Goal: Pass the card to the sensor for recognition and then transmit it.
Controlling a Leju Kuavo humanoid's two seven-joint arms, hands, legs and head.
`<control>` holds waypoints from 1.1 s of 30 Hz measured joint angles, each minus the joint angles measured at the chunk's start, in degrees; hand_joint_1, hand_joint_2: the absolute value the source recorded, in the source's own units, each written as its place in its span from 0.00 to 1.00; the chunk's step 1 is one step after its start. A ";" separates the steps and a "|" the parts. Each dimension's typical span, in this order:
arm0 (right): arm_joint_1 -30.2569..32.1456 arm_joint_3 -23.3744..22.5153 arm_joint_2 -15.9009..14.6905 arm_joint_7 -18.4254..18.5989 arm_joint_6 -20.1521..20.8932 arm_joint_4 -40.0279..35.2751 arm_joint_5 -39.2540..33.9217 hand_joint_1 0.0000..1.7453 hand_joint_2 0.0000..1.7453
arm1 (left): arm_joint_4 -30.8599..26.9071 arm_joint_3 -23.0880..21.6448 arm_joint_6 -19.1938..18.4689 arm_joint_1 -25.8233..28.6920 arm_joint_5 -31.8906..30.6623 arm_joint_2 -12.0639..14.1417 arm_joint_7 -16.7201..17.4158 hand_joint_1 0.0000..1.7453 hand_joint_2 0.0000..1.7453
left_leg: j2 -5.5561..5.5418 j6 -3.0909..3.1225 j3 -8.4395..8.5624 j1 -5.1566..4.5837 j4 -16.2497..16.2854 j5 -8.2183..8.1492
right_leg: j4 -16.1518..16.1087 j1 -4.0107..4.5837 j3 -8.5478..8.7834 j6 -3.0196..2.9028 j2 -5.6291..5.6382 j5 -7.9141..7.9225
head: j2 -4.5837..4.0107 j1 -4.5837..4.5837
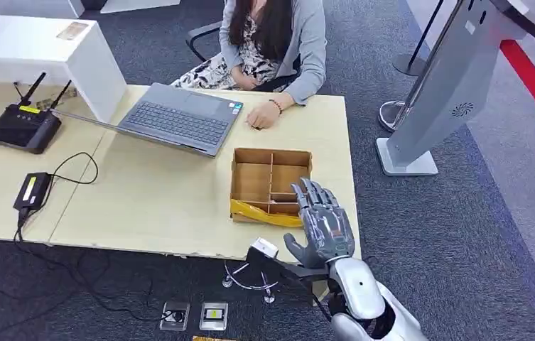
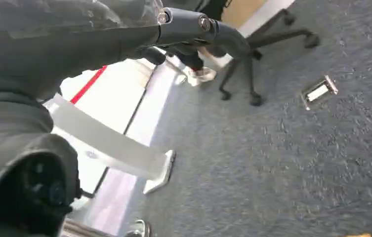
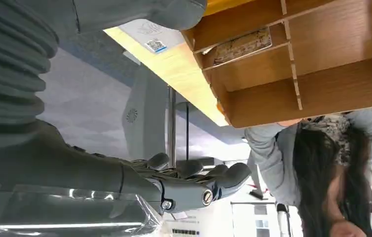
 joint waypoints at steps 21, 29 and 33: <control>-8.50 1.18 5.07 -5.18 -6.86 18.06 1.11 0.00 1.00 | 0.00 -4.31 -0.02 -2.33 5.38 -0.66 -0.59 0.00 0.00 | -0.01 -0.01 0.01 0.00 0.00 0.01 | 0.02 0.00 0.01 -0.01 0.00 0.00 | 0.02 0.00; -10.26 1.75 7.04 -6.75 -10.58 24.85 0.83 0.00 1.00 | 0.00 -6.82 -0.02 -3.67 6.04 -1.38 1.13 0.00 0.00 | -0.01 -0.01 0.02 0.01 0.00 0.01 | 0.05 0.01 0.04 -0.02 0.02 0.01 | 0.00 0.00; -11.02 1.86 7.89 -7.52 -12.37 27.80 0.28 0.00 1.00 | 0.00 -7.30 -0.02 -3.50 9.31 -1.77 -2.30 0.00 0.00 | -0.01 -0.01 0.00 0.01 0.00 0.01 | 0.04 0.01 0.02 -0.02 0.02 0.00 | 0.00 0.00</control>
